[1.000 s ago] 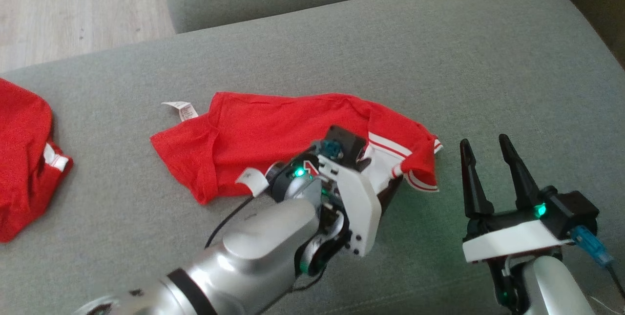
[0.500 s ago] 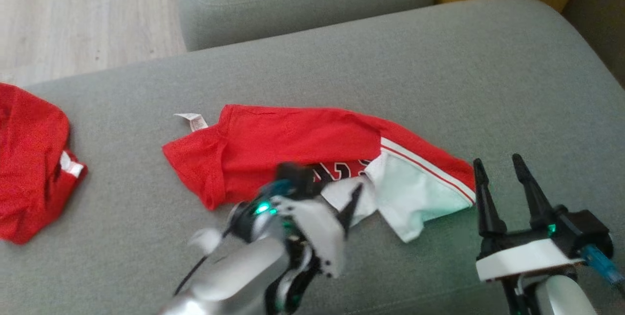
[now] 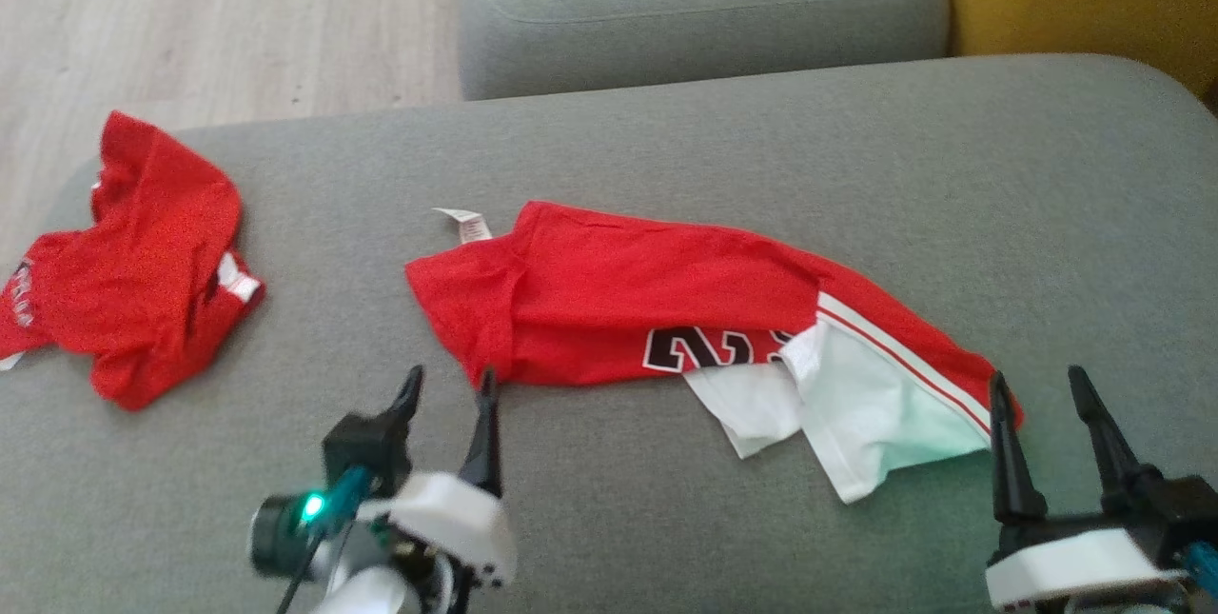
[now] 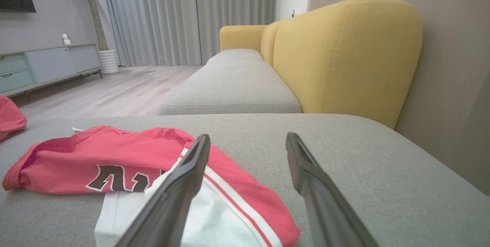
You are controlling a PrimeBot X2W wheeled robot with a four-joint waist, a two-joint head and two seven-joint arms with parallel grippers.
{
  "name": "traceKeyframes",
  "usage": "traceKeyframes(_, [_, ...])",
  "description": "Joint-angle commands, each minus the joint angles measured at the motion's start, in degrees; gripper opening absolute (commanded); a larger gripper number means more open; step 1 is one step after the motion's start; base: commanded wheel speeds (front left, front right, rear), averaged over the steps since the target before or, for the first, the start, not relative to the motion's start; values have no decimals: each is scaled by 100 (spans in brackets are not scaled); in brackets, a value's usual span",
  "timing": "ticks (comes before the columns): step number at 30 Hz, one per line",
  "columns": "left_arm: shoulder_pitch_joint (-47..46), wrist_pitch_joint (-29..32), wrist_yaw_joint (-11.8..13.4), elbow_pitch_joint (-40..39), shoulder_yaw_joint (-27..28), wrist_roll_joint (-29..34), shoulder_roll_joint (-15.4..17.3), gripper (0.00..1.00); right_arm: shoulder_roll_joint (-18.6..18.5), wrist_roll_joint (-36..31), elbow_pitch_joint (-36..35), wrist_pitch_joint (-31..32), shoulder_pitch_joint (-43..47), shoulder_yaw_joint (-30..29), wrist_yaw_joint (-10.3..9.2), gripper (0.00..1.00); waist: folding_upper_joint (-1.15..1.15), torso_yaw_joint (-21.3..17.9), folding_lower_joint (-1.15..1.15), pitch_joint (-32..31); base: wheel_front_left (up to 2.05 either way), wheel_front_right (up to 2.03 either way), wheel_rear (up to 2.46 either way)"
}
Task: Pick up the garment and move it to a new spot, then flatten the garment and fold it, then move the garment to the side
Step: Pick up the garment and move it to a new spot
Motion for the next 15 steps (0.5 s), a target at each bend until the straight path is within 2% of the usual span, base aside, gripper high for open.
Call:
traceKeyframes(1, [-55, -72, 45, -248, 379, 187, 121, 100, -31, -65, -200, -60, -78, 66, 44, 100, 0, 106, 0, -24, 0, 0, 0])
traceKeyframes(5, [769, -73, -38, -471, 1166, 854, 89, 100, 102, -197, -178, -62, 117, -89, 44, 100, 0, 218, 0, -46, 0, 0, 0])
traceKeyframes(9, [1369, -73, -320, -532, 1945, 1413, -121, 100, 189, -328, -104, -62, 201, -73, 44, 100, 0, 245, 0, -56, 0, 0, 0])
traceKeyframes(15, [1853, -74, -744, -477, 2725, 1853, -489, 100, 249, -363, -43, -63, 226, -4, 44, 100, 0, 261, 0, -81, 0, 0, 0])
